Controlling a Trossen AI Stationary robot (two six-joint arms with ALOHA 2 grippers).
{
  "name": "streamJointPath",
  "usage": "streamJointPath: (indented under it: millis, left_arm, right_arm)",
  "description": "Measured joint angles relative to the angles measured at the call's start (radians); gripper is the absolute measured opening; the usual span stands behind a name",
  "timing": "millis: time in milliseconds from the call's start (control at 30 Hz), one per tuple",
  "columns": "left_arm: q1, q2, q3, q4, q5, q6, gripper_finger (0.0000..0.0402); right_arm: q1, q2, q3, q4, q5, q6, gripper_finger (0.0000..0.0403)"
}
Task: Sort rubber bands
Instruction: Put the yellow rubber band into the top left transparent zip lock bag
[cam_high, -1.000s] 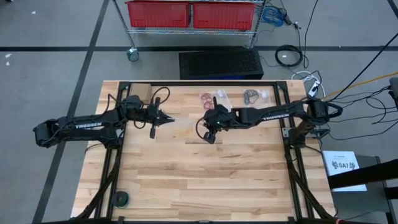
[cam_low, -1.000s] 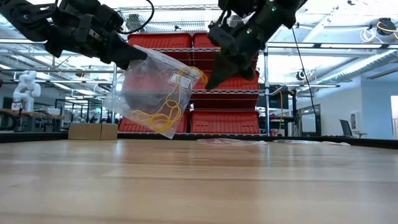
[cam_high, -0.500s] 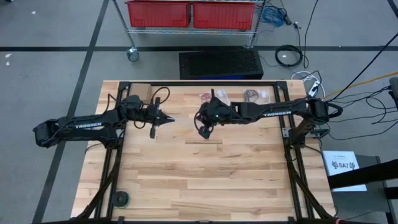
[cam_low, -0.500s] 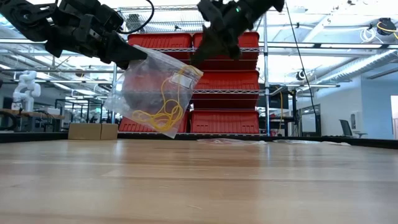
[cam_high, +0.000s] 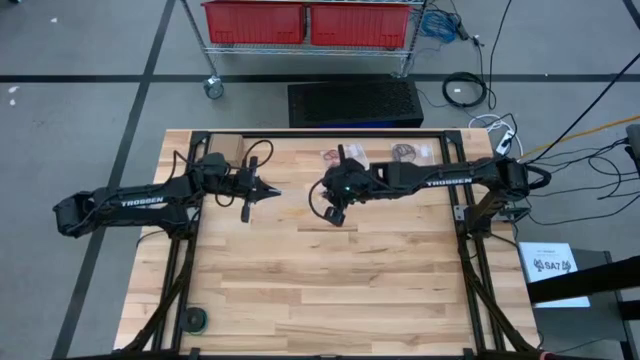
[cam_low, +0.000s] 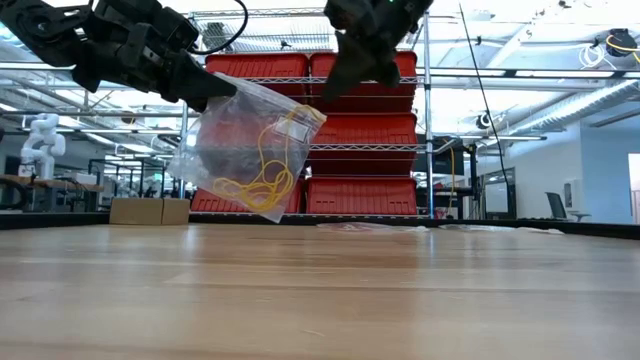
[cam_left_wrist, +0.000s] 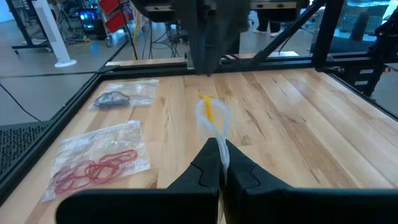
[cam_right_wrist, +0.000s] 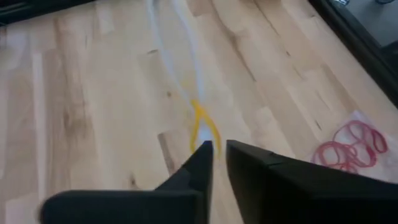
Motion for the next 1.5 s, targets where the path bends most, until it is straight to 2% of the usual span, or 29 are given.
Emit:
streamJointPath:
  millis: [233,367,433,600,900,1500]
  left_arm:
    - [0.000,0.000,0.000,0.002,0.000,0.000,0.0000]
    - [0.000,0.000,0.000,0.002,0.000,0.000,0.0000]
    - [0.000,0.000,0.000,0.002,0.000,0.000,0.0000]
    - [0.000,0.000,0.000,0.002,0.000,0.001,0.0000]
    - [0.000,0.000,0.000,0.001,0.000,0.001,0.0000]
    - [0.000,0.000,0.000,-0.002,0.000,0.002,0.0000]
  right_arm:
    - [-0.018,0.000,0.000,0.008,-0.024,0.013,0.0105]
    - [-0.057,0.022,0.000,0.007,-0.106,0.004,0.0121]
    - [-0.073,0.036,0.000,0.011,-0.117,-0.003,0.0118]
    - [-0.106,0.073,0.000,0.046,-0.230,-0.032,0.0096]
    - [-0.095,0.079,0.000,0.053,-0.233,-0.077,0.0006]
    - [-0.026,0.006,0.000,0.040,-0.155,-0.084,0.0000]
